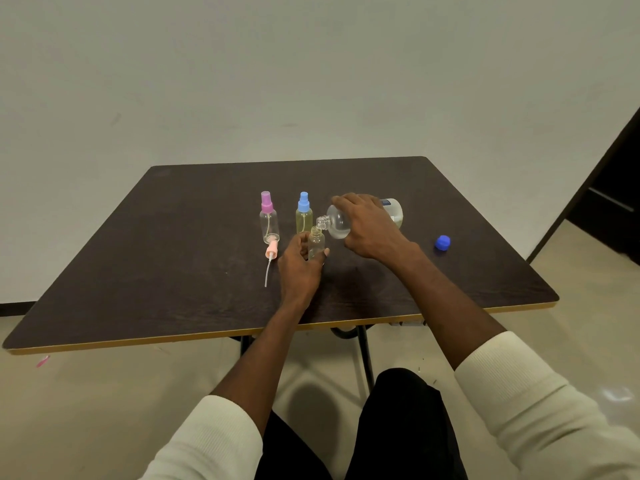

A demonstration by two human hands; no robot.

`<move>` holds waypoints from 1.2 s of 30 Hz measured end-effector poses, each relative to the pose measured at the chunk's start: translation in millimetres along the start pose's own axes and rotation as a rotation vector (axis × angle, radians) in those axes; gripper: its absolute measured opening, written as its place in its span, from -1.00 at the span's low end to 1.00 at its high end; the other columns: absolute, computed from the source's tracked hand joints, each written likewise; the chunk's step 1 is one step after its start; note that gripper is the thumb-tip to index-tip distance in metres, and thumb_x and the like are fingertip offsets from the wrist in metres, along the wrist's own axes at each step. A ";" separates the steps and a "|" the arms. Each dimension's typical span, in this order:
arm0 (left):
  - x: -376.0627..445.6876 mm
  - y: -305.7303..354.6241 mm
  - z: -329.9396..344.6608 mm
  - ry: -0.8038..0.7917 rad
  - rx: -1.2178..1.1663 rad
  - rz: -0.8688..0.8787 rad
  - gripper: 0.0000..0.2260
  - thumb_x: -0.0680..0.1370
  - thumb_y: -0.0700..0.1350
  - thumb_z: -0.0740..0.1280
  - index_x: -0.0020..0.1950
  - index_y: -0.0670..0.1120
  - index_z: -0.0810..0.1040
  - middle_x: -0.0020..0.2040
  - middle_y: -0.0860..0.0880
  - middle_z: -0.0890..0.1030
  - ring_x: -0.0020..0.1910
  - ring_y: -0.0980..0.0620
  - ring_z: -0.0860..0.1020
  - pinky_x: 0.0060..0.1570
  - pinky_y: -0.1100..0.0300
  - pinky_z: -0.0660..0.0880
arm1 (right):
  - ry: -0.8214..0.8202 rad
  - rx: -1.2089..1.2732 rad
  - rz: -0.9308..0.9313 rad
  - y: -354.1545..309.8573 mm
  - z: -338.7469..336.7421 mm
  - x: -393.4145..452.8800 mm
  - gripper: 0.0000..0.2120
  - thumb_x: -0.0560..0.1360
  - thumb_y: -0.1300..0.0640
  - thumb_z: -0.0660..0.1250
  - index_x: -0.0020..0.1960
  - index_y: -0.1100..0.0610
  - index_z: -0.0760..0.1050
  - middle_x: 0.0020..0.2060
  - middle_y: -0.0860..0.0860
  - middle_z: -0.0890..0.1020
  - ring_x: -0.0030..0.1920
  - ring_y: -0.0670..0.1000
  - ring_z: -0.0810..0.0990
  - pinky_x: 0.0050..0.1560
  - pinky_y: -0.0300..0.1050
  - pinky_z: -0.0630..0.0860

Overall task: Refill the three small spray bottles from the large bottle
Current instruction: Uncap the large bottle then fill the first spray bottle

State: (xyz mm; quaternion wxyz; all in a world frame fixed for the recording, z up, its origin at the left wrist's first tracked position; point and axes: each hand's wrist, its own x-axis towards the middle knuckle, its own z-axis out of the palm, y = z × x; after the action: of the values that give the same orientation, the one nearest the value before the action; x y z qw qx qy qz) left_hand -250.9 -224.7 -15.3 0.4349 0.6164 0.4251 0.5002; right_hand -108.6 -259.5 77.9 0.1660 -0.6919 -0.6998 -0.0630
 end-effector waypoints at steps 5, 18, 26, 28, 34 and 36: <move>0.6 -1.5 0.0 0.003 0.008 -0.001 -0.72 0.49 -0.16 0.49 0.15 0.05 0.54 -0.04 0.13 0.66 0.01 0.18 0.63 0.09 0.11 0.58 | -0.002 -0.011 0.002 -0.4 0.2 0.6 -0.29 0.37 0.19 0.47 0.46 0.09 0.29 0.37 0.05 0.43 0.37 0.12 0.36 0.42 0.06 0.20; -0.9 0.2 0.7 0.003 0.002 -0.002 -0.70 0.50 -0.18 0.49 0.20 -0.03 0.56 -0.02 0.11 0.67 0.00 0.20 0.63 0.05 0.21 0.57 | 0.008 -0.021 -0.012 0.2 -0.8 0.1 -0.31 0.37 0.19 0.46 0.45 0.11 0.30 0.36 0.06 0.44 0.36 0.13 0.37 0.42 0.07 0.19; -0.6 -1.0 1.4 0.001 0.000 -0.012 -0.69 0.49 -0.18 0.49 0.21 -0.05 0.56 0.01 0.07 0.68 0.03 0.15 0.64 0.11 0.10 0.59 | 0.009 -0.012 -0.012 -0.1 -1.0 -0.5 -0.32 0.38 0.19 0.46 0.45 0.11 0.30 0.36 0.06 0.44 0.36 0.13 0.37 0.42 0.06 0.19; -0.3 -1.6 1.3 0.001 -0.001 -0.007 -0.68 0.50 -0.18 0.48 0.23 -0.07 0.56 0.02 0.06 0.68 0.04 0.15 0.64 0.11 0.11 0.59 | 0.004 -0.008 -0.008 -0.5 -1.9 -0.7 -0.31 0.38 0.19 0.46 0.45 0.11 0.30 0.37 0.06 0.43 0.37 0.12 0.36 0.42 0.05 0.18; 0.1 -1.0 0.9 -0.001 0.005 0.001 -0.72 0.50 -0.18 0.48 0.16 -0.01 0.55 -0.02 0.08 0.67 0.01 0.18 0.63 0.07 0.17 0.58 | 0.002 -0.008 -0.006 -1.4 -3.7 -0.7 -0.31 0.38 0.19 0.46 0.46 0.11 0.29 0.38 0.06 0.43 0.38 0.12 0.35 0.43 0.05 0.17; 0.2 -1.1 0.7 -0.003 0.001 0.001 -0.73 0.50 -0.17 0.48 0.15 0.01 0.55 -0.02 0.08 0.68 0.01 0.17 0.63 0.05 0.19 0.57 | 0.001 -0.006 -0.004 -1.4 -3.6 -0.7 -0.30 0.38 0.19 0.46 0.46 0.11 0.29 0.38 0.06 0.43 0.38 0.12 0.35 0.43 0.04 0.17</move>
State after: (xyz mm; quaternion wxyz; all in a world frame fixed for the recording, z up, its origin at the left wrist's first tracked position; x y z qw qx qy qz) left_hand -250.3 -224.3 -16.3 0.4349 0.6177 0.4245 0.4991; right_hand -109.5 -261.4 81.3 0.1642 -0.6909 -0.7009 -0.0657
